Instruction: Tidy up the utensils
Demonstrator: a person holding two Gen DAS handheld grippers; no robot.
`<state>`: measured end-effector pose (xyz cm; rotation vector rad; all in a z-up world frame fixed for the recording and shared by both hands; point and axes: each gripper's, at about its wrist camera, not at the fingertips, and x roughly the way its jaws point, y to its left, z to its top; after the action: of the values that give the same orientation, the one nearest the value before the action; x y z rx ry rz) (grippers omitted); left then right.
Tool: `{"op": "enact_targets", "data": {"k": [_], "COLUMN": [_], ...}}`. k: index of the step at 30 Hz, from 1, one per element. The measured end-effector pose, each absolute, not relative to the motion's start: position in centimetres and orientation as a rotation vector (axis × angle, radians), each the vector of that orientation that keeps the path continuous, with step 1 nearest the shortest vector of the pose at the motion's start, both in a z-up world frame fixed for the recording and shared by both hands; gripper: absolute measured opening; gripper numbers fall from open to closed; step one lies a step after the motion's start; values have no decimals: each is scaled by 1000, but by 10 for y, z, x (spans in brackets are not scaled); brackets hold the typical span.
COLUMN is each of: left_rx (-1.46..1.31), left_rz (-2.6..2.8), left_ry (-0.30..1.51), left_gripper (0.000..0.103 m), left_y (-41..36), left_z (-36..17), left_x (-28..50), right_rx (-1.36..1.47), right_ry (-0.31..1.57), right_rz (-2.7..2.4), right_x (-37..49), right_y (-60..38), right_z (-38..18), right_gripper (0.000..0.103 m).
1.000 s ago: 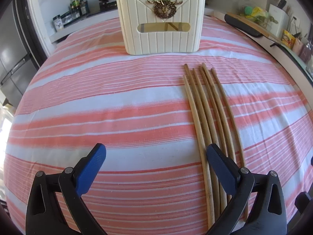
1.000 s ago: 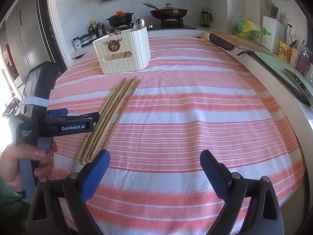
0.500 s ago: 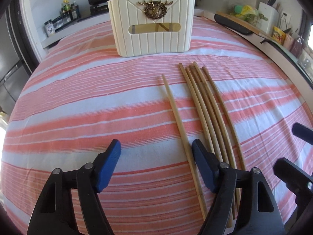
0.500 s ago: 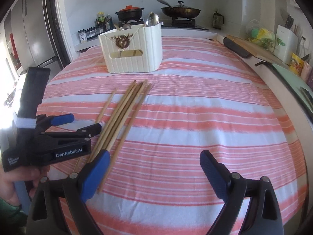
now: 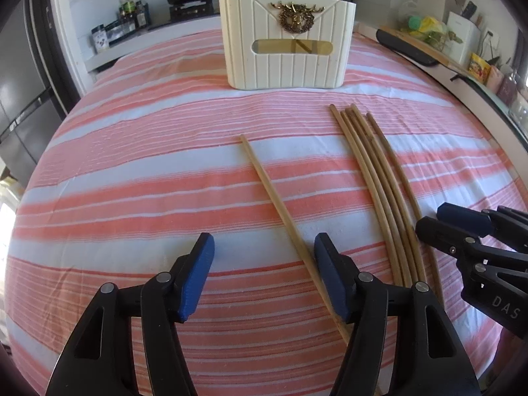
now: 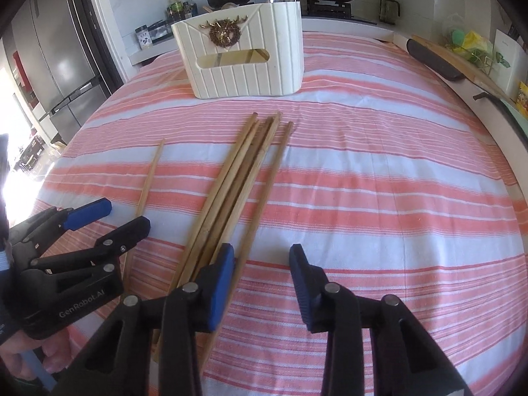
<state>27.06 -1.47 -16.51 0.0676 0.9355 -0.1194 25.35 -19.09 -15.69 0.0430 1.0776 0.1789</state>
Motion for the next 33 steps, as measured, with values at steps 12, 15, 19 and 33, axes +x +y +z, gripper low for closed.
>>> {"op": "enact_targets", "data": {"k": [12,15,19,33], "left_rx": [61,67,69,53], "left_rz": [-95,-92,-79,-52], "left_ry": [936,944,954,967], "left_gripper": [66,66,66,72], "left_y": [-10,2,18,41], "left_z": [-164,-164,-163,-163], "left_x": [252,246,239,233], "right_rx": [-221,-212,-175,-93], "right_ry": [1038,1036,1045,1064], "right_rz": [109,83,45,9], "right_x": [248,242,234,215], "right_y": [-168,-182,-205,-231], "right_z": [-157,-156,-156,-154], "right_gripper": [9,6,6,8]}}
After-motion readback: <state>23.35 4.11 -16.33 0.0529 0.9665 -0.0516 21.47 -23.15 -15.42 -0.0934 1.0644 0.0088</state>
